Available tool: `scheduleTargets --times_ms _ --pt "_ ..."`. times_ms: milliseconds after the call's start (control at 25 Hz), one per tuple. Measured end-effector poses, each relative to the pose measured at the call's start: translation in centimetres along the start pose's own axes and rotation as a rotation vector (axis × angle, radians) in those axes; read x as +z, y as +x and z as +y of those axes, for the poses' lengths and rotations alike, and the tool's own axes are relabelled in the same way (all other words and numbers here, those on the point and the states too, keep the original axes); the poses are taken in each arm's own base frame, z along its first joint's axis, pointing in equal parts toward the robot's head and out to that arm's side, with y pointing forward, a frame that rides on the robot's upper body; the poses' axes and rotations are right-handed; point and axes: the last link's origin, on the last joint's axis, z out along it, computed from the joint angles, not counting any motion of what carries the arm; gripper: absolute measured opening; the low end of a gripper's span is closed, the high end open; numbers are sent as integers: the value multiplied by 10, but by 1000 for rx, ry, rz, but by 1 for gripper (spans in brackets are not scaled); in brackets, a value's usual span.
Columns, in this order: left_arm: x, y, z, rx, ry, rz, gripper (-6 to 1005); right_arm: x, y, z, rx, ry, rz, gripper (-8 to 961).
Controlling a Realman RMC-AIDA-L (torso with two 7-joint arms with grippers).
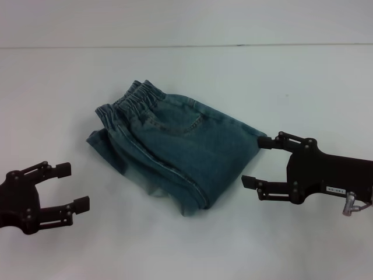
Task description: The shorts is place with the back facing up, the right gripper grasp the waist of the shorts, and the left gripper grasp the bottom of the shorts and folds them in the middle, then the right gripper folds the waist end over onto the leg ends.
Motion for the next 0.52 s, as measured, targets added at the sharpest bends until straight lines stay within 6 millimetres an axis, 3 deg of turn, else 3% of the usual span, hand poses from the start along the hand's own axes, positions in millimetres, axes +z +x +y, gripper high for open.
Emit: scheduleTargets --times_ms 520 --pt "-3 -1 2 9 -12 -10 915 -11 8 4 -4 16 -8 924"
